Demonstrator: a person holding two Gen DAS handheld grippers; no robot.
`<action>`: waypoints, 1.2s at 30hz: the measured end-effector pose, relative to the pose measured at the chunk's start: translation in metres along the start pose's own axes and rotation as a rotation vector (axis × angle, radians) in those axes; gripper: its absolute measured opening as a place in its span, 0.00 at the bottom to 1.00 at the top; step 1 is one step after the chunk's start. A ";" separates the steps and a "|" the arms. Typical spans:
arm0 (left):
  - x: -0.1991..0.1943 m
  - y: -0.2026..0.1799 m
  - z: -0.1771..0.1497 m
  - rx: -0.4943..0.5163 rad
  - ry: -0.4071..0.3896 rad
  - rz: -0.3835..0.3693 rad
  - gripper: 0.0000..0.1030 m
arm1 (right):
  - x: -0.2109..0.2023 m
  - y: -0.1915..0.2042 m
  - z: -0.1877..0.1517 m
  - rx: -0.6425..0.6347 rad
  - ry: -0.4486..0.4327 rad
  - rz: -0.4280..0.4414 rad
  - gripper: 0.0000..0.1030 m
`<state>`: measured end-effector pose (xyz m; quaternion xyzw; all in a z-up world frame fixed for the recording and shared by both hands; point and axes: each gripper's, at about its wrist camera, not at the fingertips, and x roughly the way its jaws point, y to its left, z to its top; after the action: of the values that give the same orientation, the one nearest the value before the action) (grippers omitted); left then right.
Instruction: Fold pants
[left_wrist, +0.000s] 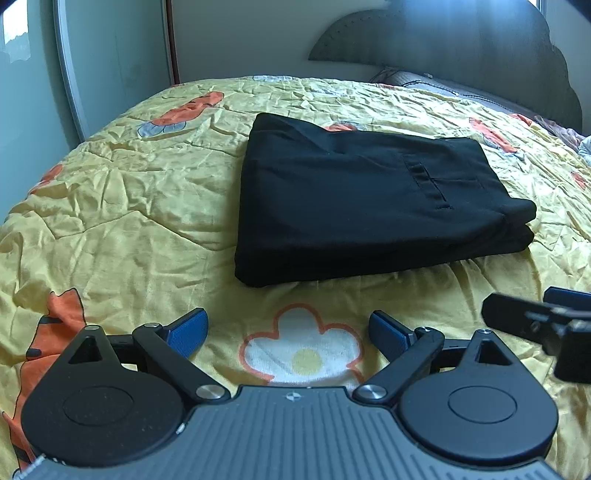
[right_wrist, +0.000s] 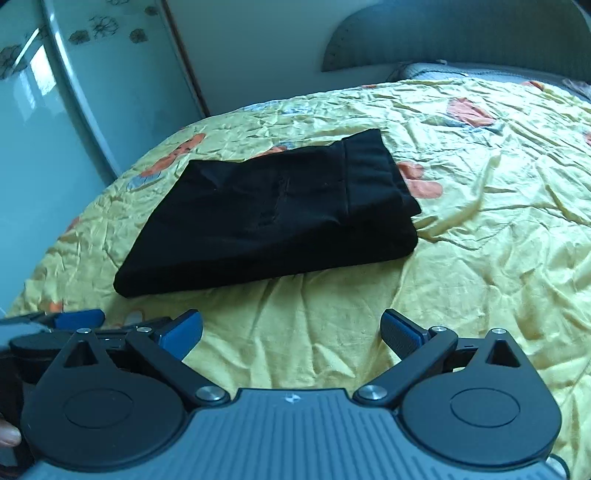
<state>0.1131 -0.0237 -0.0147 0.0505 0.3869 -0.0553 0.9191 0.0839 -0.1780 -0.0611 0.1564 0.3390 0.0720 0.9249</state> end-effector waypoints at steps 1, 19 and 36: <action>0.000 0.000 -0.001 -0.001 -0.005 0.000 0.93 | 0.002 0.001 -0.001 -0.018 0.000 0.001 1.00; 0.002 -0.002 -0.011 0.000 -0.065 0.019 1.00 | 0.011 -0.002 -0.010 -0.127 -0.044 -0.098 1.00; 0.001 -0.002 -0.016 -0.013 -0.104 0.026 1.00 | 0.017 -0.009 -0.015 -0.165 -0.055 -0.136 1.00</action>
<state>0.1023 -0.0237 -0.0267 0.0466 0.3381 -0.0434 0.9390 0.0870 -0.1788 -0.0850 0.0585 0.3161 0.0324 0.9464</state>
